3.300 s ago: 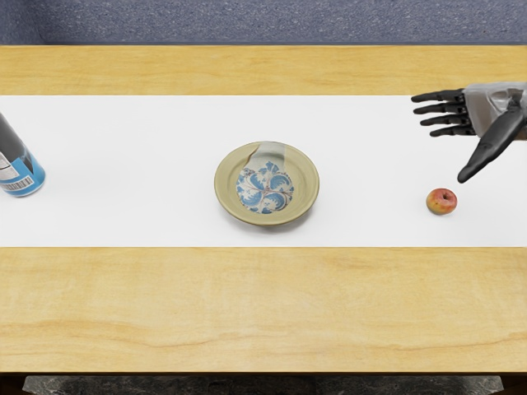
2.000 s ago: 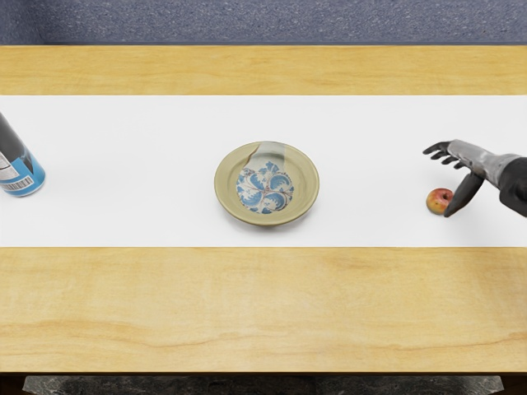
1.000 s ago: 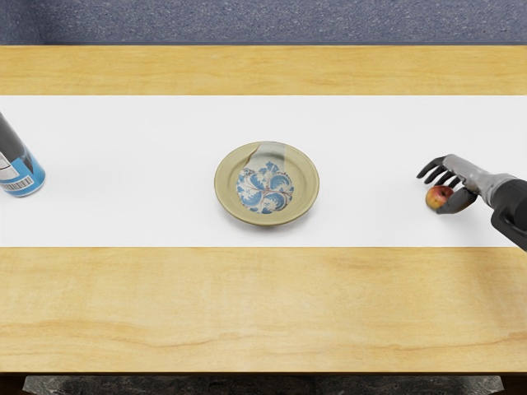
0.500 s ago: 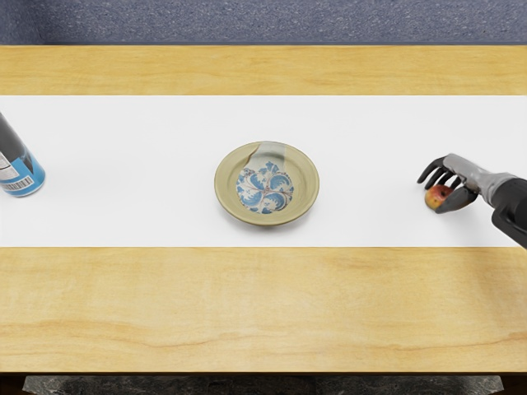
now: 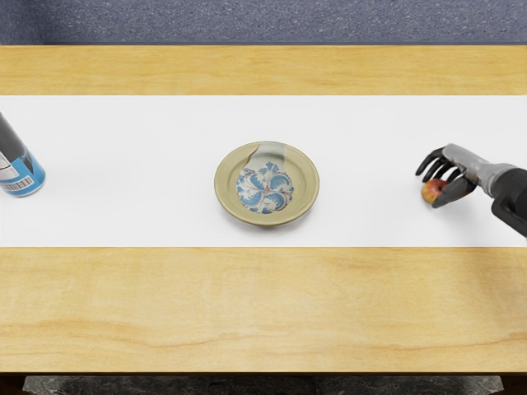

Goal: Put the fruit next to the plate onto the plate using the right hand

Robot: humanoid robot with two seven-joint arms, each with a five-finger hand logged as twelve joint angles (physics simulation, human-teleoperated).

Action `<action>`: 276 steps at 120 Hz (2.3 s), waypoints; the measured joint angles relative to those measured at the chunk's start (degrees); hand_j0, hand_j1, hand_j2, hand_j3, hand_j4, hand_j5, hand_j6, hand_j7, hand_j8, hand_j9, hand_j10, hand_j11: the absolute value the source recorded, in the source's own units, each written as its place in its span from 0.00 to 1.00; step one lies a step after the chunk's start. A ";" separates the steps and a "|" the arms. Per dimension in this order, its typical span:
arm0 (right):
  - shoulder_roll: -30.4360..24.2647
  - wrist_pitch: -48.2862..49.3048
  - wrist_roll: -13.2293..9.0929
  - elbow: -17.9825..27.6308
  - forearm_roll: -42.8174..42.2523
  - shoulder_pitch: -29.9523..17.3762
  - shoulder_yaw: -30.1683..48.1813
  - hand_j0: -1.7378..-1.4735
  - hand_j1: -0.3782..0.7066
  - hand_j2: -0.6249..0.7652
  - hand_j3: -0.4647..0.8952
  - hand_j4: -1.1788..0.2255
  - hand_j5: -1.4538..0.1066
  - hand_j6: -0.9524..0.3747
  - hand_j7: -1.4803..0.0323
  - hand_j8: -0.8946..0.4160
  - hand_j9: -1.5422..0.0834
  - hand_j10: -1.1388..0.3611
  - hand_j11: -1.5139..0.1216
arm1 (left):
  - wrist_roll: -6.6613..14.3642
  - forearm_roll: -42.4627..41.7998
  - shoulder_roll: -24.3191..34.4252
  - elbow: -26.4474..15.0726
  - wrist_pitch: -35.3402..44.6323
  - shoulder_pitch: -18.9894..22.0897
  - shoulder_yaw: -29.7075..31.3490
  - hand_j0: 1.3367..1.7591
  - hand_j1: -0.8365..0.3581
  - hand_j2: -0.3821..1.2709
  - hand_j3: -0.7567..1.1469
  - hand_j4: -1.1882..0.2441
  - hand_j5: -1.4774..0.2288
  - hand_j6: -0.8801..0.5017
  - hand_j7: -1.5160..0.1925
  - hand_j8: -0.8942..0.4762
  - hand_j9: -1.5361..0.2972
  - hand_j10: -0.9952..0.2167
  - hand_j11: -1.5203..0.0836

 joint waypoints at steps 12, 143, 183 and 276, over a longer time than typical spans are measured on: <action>0.04 0.32 0.00 0.12 0.61 0.92 0.04 0.30 0.59 0.61 0.34 0.42 0.42 0.26 0.46 0.32 0.46 0.38 0.45 | 0.00 -0.01 0.00 0.00 0.00 0.00 0.00 0.76 0.75 0.26 0.40 0.66 0.68 0.46 0.70 0.48 0.67 0.62 0.75; 3.24 4.84 -0.47 3.63 5.19 9.34 0.12 0.30 0.59 0.60 0.34 0.42 0.42 0.26 0.46 0.33 0.46 0.38 0.45 | 0.00 0.00 0.00 0.00 0.00 0.00 0.00 0.76 0.75 0.26 0.40 0.66 0.68 0.46 0.70 0.48 0.67 0.62 0.75; 6.82 5.00 -0.58 3.55 5.38 11.21 0.12 0.30 0.59 0.59 0.34 0.42 0.42 0.27 0.46 0.33 0.46 0.39 0.45 | 0.00 -0.01 0.00 0.00 0.00 0.00 0.01 0.76 0.75 0.26 0.40 0.66 0.68 0.46 0.70 0.48 0.67 0.62 0.75; 14.75 4.96 -1.48 3.30 5.33 13.75 0.07 0.30 0.59 0.60 0.34 0.42 0.42 0.26 0.46 0.33 0.46 0.39 0.45 | 0.00 -0.01 0.00 0.00 0.00 0.00 0.01 0.76 0.75 0.26 0.40 0.66 0.68 0.46 0.70 0.48 0.67 0.62 0.75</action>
